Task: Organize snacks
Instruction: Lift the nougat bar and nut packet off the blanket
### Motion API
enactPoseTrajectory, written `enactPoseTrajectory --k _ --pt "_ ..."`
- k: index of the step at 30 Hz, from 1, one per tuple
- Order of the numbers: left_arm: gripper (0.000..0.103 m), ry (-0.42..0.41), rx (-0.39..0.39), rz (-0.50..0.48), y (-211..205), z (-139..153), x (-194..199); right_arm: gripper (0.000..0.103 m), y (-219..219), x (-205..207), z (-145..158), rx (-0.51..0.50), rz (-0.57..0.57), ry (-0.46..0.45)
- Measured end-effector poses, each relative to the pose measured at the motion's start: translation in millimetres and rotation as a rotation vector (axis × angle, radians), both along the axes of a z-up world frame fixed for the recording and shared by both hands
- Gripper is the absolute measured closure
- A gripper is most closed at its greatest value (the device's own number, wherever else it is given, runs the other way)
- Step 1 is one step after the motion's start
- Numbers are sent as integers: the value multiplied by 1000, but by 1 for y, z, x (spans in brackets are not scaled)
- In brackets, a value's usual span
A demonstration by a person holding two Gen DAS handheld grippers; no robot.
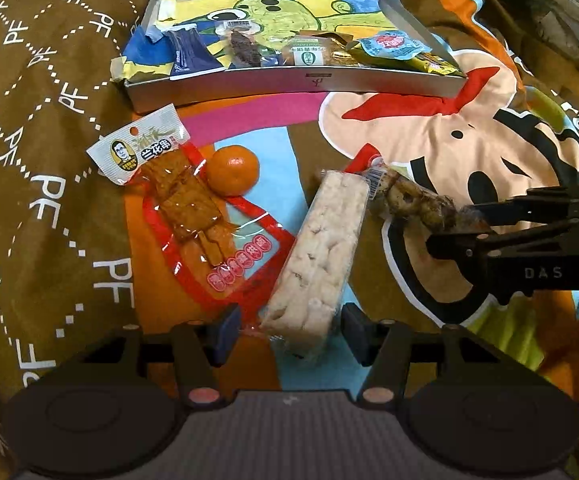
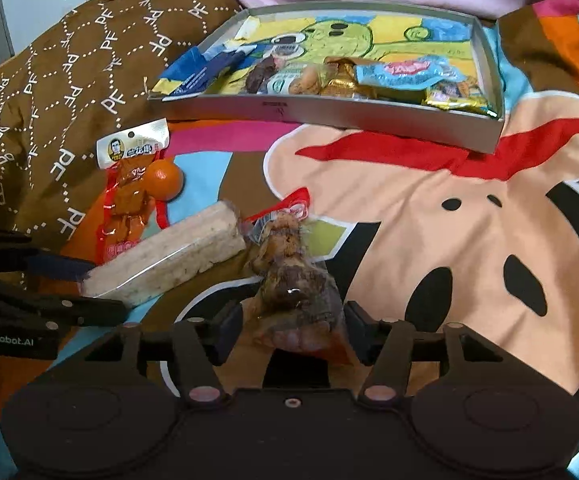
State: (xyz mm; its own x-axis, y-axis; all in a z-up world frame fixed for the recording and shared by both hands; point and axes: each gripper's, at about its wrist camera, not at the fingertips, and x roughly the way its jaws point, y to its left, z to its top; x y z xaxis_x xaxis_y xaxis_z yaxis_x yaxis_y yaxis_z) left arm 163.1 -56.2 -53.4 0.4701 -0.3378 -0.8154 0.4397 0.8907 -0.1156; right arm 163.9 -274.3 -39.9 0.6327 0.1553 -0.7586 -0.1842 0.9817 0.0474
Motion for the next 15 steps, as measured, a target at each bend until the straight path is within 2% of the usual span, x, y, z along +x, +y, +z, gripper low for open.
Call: enactPoseTrajectory --k 5,12,15 --pt "35 -58 9 -1 -2 2 -2 33 12 2 -3 -88 31 -70" --pt "33 -99 35 -35 -13 -3 -1 32 17 10 -14 -93 48 -73" --pt "46 -94 32 -50 -14 -6 -3 36 19 11 -17 -96 47 -67"
